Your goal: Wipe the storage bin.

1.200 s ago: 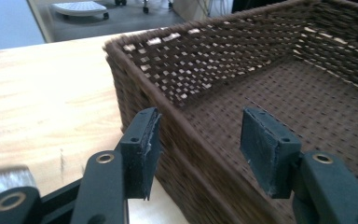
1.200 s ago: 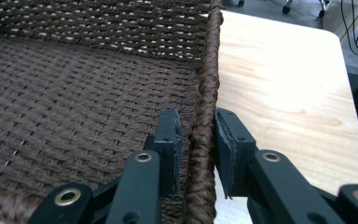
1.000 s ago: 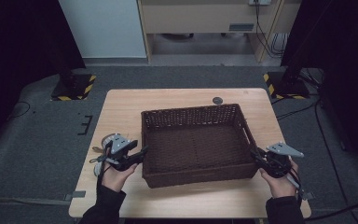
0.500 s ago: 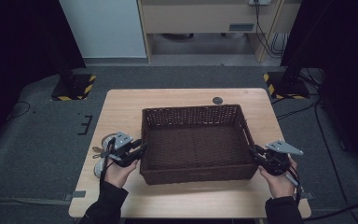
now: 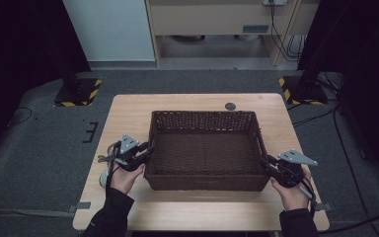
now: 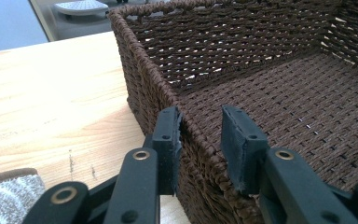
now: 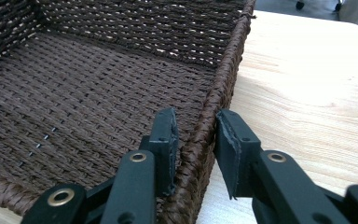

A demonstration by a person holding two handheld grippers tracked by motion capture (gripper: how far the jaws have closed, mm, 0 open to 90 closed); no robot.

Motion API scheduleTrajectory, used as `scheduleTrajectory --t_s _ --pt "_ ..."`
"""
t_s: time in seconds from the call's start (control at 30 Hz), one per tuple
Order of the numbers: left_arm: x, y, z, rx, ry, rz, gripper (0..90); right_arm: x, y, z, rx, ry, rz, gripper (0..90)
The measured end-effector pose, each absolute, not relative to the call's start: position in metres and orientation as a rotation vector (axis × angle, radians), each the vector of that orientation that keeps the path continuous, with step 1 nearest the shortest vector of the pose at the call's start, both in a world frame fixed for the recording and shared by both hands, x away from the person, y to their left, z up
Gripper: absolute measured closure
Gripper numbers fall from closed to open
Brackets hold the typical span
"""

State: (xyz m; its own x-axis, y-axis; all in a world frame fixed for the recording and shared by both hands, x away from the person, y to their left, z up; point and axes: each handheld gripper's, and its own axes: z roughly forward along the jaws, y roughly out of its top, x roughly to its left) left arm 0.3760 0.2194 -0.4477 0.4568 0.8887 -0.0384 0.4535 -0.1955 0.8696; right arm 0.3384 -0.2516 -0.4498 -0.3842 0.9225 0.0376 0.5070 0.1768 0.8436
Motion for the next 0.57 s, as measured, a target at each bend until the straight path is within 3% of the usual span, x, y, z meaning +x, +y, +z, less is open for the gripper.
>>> scheduleTrajectory --t_s 0.2,0.27,0.57 --pt "0.374 0.224 -0.445 1.790 1.133 0.623 57.2 0.338 -0.252 -0.449 1.343 1.965 1.115 66.6" --pt "0.372 0.226 -0.441 1.776 1.110 0.622 51.4 0.337 -0.256 -0.445 1.337 1.930 1.132 59.2" --pt "0.357 0.246 -0.428 1.742 1.098 0.660 40.3 0.335 -0.284 -0.434 1.337 1.737 1.198 35.4"
